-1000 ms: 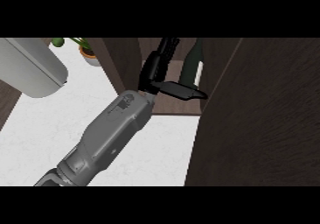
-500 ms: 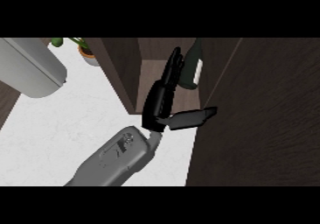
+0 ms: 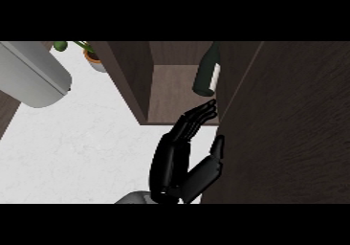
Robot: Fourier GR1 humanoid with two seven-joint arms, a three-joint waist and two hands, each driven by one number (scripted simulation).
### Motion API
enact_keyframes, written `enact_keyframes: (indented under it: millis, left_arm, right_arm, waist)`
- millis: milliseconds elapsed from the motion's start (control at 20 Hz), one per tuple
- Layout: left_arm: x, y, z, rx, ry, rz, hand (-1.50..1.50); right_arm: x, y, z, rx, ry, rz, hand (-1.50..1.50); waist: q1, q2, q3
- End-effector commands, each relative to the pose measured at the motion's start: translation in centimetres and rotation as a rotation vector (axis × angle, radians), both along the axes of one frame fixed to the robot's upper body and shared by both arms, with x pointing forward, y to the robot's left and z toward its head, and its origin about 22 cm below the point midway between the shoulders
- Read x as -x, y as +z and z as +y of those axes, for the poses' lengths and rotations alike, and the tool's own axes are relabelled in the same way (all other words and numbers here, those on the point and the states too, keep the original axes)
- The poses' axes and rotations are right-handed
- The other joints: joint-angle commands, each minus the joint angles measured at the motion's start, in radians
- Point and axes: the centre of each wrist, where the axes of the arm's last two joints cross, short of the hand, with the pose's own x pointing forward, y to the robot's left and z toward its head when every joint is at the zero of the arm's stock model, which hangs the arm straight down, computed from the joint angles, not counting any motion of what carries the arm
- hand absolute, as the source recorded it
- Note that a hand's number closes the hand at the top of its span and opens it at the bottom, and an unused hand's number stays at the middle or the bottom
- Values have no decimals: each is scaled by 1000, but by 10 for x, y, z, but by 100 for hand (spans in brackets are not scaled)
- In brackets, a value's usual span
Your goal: Pick up the wine, place it into the cabinet and close the cabinet
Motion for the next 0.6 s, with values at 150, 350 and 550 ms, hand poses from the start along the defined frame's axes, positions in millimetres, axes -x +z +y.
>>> enact_keyframes:
  millis: [150,350,550]
  left_arm:
    - [60,-10,36,45,-91,20,150]
    - [80,-5,65,45,-144,10,150]
    - [75,8,100,3,-133,-22,150]
  right_arm:
    - [7,-1,0,6,11,12,-150]
    - [4,-1,0,10,30,15,-150]
    - [14,1,22,136,202,-1,150]
  waist:
    - [0,1,-1]
    - [0,2,-1]
    - [7,0,-1]
